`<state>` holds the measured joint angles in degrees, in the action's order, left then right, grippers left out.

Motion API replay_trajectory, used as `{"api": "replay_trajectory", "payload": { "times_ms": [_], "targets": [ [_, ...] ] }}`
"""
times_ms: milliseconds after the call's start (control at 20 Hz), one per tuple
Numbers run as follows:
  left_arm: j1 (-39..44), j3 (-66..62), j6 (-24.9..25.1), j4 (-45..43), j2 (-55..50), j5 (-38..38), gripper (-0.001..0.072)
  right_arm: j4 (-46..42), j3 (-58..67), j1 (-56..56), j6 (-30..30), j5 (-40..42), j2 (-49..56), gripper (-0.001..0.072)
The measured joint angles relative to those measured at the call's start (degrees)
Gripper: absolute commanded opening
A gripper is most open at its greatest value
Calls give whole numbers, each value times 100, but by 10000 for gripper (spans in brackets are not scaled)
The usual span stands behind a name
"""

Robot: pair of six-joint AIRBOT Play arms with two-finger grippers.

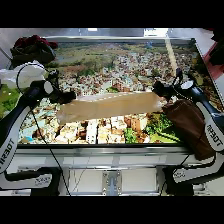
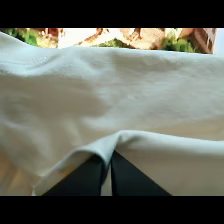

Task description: Fold the shirts.

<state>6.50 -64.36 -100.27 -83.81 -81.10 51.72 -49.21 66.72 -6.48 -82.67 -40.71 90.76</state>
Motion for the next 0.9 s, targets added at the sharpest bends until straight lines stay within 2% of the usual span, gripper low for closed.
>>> {"api": "replay_trajectory", "payload": {
  "times_ms": [50,200,250,300,500,700,900],
  "targets": [
    [0,-28,24,-2,-37,-26,663,-109,52,2,13,-22,79,391],
    [-4,-269,90,-17,-103,35,669,-525,323,-170,28,-448,197,391],
    [-4,-393,111,-20,-109,79,669,-673,490,-302,33,-640,216,415],
    [-7,-546,111,-20,-118,101,669,-761,660,-442,35,-828,232,474],
    [-4,-1137,125,48,-131,129,669,-885,1143,-1071,103,-1246,326,559],
    [-4,-1427,125,221,-136,-63,669,-540,1283,-1475,516,-1875,809,589],
    [-7,-1510,127,479,-136,-254,669,61,1322,-1523,1073,-1989,1364,609]
  ]
}}
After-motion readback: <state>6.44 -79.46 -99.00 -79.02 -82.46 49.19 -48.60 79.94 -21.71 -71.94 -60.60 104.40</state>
